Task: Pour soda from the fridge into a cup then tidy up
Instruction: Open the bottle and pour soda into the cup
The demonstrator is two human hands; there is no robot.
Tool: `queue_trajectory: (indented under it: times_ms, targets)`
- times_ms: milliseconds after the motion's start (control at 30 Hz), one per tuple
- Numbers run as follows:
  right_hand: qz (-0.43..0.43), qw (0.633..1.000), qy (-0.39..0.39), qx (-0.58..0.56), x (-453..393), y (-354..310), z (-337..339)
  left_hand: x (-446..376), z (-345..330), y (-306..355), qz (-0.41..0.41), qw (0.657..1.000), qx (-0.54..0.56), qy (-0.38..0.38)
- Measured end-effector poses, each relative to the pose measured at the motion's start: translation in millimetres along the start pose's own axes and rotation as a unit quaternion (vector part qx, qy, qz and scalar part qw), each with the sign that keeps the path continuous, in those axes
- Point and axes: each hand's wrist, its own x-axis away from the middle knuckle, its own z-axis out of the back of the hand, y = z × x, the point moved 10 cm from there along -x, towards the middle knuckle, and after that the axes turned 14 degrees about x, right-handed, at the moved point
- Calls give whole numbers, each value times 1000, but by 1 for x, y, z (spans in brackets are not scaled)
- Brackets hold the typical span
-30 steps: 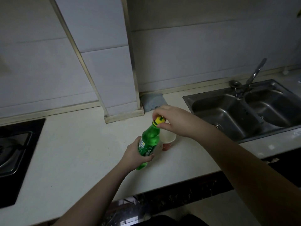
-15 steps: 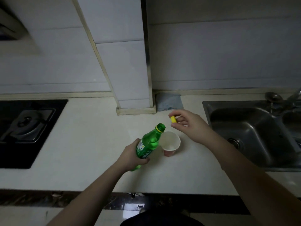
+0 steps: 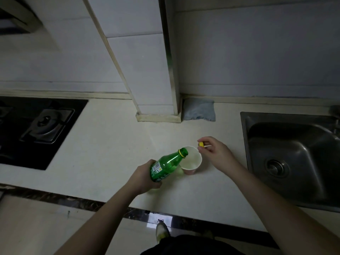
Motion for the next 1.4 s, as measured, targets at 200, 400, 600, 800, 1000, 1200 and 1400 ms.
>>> queue_trajectory:
  times_ms: [200,400,600,800,1000,1200,1400]
  targets:
    - [-31,997,-7,-77,-2,19,-10,2,0,1,10,999,-37,-3]
    - [-47,995,5,-92,-4,25,-13,2,2,3,22,999,-49,-8]
    - [-50,993,9,-110,-4,27,-13,3,4,2,31,997,-66,-11]
    - [-53,991,12,-119,-4,28,-14,4,7,2,32,996,-85,-11]
    - [-54,991,16,-117,-1,29,-13,6,10,1,29,995,-98,-18]
    - [-51,991,21,-118,0,28,-12,7,12,2,31,993,-107,-23]
    - [-47,991,20,-122,3,27,-11,9,13,5,30,993,-112,-29]
